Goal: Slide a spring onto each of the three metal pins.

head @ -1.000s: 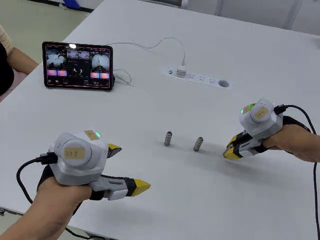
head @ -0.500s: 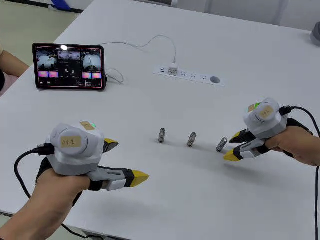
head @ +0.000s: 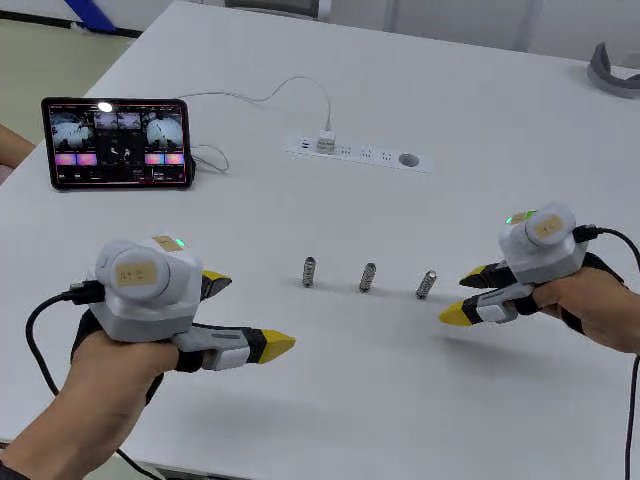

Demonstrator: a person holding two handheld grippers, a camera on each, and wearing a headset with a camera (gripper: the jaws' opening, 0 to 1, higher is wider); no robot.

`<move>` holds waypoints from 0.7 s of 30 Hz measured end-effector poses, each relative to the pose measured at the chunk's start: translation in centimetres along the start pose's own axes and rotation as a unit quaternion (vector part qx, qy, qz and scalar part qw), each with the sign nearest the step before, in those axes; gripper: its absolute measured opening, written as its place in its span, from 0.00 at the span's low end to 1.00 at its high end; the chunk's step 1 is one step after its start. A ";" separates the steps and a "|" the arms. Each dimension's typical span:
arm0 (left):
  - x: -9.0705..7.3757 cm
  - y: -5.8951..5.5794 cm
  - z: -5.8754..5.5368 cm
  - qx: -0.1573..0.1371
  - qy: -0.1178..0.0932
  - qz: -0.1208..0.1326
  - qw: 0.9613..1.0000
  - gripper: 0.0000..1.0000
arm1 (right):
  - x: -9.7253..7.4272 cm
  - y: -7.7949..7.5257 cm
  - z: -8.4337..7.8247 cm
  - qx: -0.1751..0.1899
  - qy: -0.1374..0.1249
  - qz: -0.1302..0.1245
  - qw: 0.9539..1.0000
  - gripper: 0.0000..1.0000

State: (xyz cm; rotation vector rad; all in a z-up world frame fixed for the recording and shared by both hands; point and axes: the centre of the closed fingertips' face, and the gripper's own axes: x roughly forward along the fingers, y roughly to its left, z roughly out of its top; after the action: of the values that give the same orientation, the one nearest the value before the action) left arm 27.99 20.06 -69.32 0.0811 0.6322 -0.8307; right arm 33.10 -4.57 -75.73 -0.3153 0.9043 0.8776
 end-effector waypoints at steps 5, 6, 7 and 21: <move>0.0 0.0 0.3 0.001 -0.005 -0.001 1.000 0.74 | -0.8 0.4 -0.3 0.021 -0.018 -0.009 1.000 0.53; 0.1 -0.1 0.4 0.002 -0.005 -0.003 1.000 0.74 | -0.9 0.5 -0.3 0.028 -0.024 -0.011 0.999 0.54; 0.1 -0.1 0.4 0.003 -0.005 -0.003 1.000 0.74 | -1.1 0.6 -0.4 0.033 -0.028 -0.012 0.999 0.55; 0.6 -0.4 1.0 0.006 -0.011 -0.020 1.000 0.76 | -3.4 1.6 0.5 0.086 -0.118 -0.037 0.989 0.66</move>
State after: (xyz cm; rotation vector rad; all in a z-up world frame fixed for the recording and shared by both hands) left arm 28.50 19.09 -68.76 0.0700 0.6104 -0.8733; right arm 31.08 -5.01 -72.57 -0.0923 0.7368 0.7452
